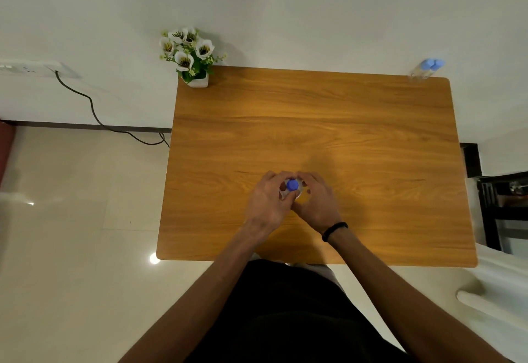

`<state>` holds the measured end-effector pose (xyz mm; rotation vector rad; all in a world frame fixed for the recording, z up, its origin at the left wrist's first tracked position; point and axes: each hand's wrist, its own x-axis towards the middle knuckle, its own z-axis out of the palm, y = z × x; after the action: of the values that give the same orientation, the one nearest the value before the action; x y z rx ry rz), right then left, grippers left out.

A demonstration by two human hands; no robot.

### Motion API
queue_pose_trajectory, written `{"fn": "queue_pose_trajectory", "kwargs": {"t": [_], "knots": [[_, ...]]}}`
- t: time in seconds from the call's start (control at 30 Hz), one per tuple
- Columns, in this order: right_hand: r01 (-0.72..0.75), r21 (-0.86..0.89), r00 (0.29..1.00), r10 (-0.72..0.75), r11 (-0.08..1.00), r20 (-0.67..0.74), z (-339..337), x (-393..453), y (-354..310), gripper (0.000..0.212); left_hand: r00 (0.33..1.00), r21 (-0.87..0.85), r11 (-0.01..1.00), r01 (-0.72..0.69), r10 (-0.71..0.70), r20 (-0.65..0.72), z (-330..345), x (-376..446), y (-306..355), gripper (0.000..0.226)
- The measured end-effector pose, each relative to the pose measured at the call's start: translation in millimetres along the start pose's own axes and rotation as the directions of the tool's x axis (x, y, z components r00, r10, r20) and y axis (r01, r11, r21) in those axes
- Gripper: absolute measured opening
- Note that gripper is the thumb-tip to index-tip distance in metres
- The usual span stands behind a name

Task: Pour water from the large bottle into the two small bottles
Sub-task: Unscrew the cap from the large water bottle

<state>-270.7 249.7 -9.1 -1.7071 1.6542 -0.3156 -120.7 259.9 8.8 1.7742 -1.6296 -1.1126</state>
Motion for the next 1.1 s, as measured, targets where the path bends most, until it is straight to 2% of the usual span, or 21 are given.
{"fn": "queue_pose_trajectory", "kwargs": {"t": [0.27, 0.5, 0.67, 0.8, 0.9, 1.1], "knots": [[0.036, -0.008, 0.999, -0.036, 0.999, -0.033, -4, -5, -4, 0.050, 1.000, 0.007, 1.000, -0.006, 0.006, 0.006, -1, 2, -1, 0.034], [0.112, -0.017, 0.987, -0.113, 0.994, -0.112, -8, -10, -11, 0.040, 1.000, -0.100, 0.995, -0.004, 0.003, -0.011, -9, 4, -3, 0.030], [0.159, -0.058, 0.971, -0.166, 0.986, -0.170, -16, -4, -21, 0.030, 0.999, -0.159, 0.987, -0.004, -0.003, -0.042, -16, 7, -7, 0.036], [0.183, -0.085, 0.971, -0.194, 0.979, -0.141, -24, 7, -35, 0.025, 0.998, -0.201, 0.980, -0.018, 0.006, -0.058, -18, 11, -11, 0.037], [0.233, -0.074, 0.962, -0.241, 0.970, -0.128, -28, 15, -44, 0.022, 0.995, -0.132, 0.990, -0.044, 0.031, -0.095, -19, 17, -17, 0.035], [0.207, -0.061, 0.978, -0.204, 0.977, 0.054, -23, 37, -59, 0.025, 0.987, -0.089, 0.996, 0.003, -0.018, -0.162, -19, 33, -34, 0.027]]}}
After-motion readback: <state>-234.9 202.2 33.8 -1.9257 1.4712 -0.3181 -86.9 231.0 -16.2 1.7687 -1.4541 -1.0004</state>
